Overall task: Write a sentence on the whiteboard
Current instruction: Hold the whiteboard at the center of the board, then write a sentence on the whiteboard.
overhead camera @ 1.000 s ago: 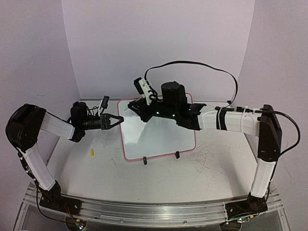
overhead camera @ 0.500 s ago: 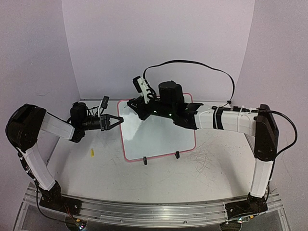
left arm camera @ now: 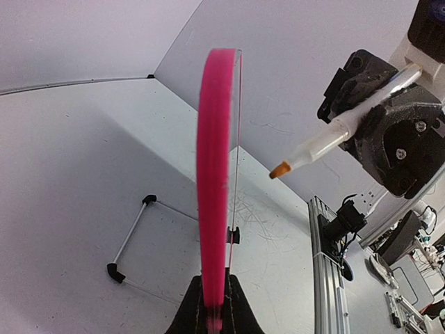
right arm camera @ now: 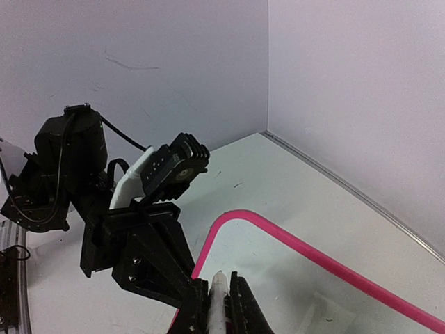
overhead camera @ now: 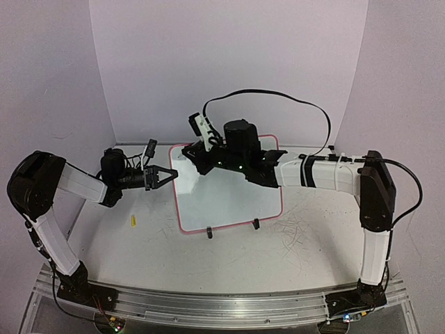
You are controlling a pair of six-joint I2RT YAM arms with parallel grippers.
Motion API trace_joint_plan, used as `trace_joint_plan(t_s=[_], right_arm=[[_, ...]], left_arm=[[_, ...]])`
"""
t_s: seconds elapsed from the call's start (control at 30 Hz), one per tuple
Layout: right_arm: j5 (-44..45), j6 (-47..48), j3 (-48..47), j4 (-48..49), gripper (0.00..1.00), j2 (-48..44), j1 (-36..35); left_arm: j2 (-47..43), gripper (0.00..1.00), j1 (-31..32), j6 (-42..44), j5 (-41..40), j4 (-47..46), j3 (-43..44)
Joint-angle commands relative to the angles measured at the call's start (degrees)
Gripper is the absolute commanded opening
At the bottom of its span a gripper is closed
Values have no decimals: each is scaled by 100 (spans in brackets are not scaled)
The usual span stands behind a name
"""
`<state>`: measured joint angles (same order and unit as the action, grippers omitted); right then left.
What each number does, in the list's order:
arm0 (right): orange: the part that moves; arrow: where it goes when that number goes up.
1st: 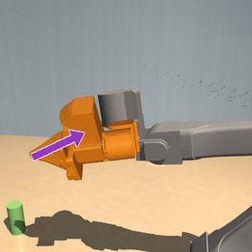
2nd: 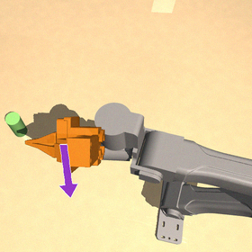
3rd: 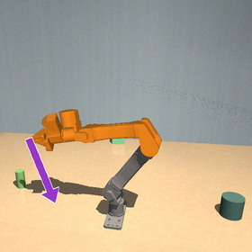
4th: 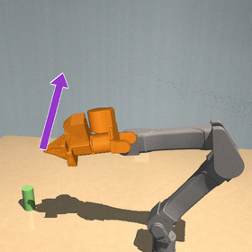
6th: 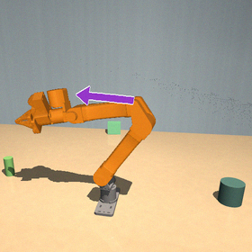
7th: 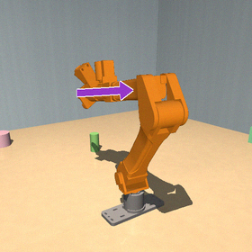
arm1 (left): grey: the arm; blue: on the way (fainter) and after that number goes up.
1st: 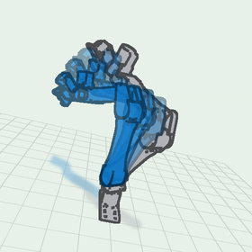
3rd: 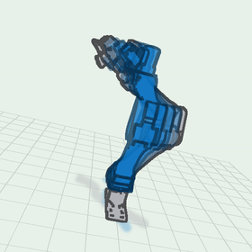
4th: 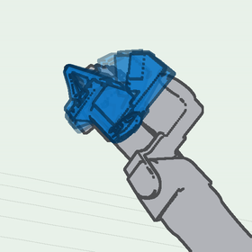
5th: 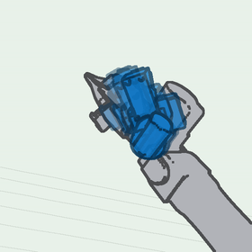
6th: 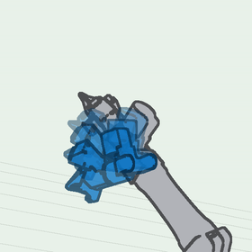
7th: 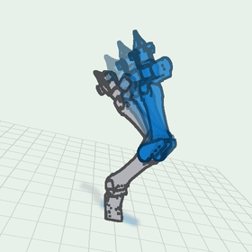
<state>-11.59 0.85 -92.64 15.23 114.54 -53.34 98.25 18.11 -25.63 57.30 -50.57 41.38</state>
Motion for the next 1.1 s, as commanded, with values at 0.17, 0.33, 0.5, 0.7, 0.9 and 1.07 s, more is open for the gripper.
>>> trace_joint_plan(t_s=[0.17,0.33,0.5,0.7,0.9,1.07], right_arm=[[-141,-23,192,455,0,-346,-62],[-151,39,316,528,0,-368,-119],[-85,64,487,661,0,-469,-150],[244,74,659,796,0,-597,-159],[318,81,666,920,0,-610,-159],[444,116,572,921,0,-515,-158]], left_arm=[[-402,0,154,829,-315,-171,-246],[-419,0,219,891,-355,-169,-238],[-429,0,219,844,-380,-166,-241],[-413,0,219,812,-401,-167,-239],[-375,0,219,769,-387,-167,-197],[-386,0,219,760,-390,-166,-189]])
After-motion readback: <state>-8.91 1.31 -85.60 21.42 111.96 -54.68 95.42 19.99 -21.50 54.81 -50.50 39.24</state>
